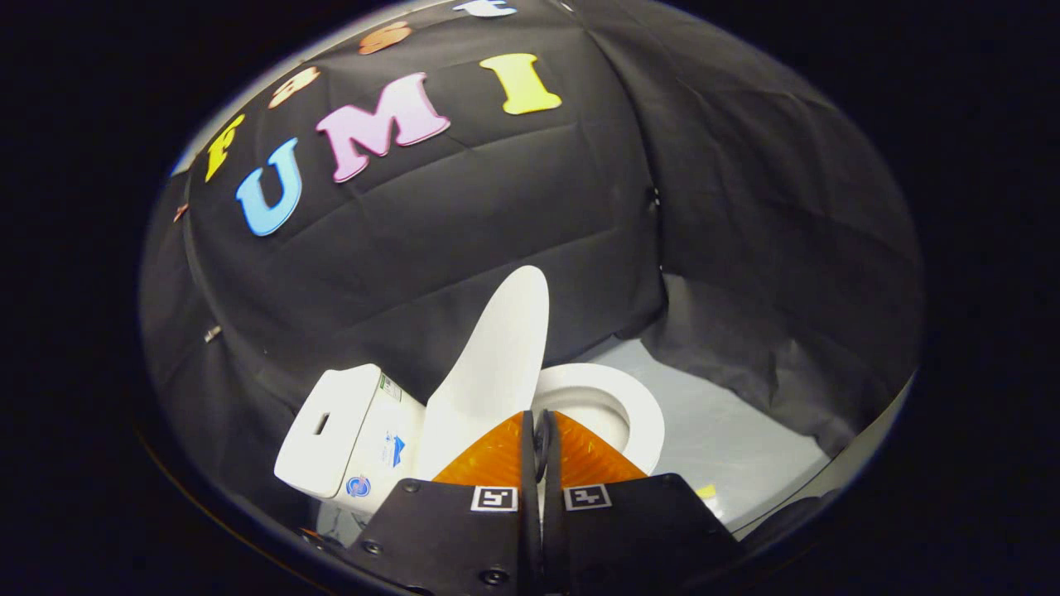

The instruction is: Open the toilet lid.

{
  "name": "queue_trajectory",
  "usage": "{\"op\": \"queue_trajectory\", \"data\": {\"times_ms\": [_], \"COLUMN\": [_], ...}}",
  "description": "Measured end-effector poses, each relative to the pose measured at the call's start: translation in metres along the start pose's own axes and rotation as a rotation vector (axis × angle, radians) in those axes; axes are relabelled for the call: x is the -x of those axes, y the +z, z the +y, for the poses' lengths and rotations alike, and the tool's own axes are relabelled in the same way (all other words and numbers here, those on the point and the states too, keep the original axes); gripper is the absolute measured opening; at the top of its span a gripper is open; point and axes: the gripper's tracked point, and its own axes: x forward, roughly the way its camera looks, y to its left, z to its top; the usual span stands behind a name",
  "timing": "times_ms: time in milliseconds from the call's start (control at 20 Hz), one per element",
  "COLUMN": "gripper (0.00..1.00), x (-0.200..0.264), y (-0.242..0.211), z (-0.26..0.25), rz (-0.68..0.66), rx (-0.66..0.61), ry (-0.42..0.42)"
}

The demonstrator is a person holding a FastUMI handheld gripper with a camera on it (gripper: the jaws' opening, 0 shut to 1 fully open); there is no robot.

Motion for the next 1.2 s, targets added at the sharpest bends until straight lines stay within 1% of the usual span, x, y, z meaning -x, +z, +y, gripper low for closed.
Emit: {"op": "queue_trajectory", "data": {"times_ms": [250,400,800,1050,1200], "gripper": [0.08,0.09,0.11,0.11,0.11], "x": [0.017,0.025,0.050,0.058,0.064], "y": [0.013,0.020,0.023,0.014,0.006], "z": [0.047,0.078,0.173,0.228,0.256], "rz": [-0.072,-0.115,-0.203,-0.237,-0.255], "rx": [0.166,0.237,0.367,0.429,0.464], "ry": [-0.030,-0.025,0.056,0.124,0.150]}}
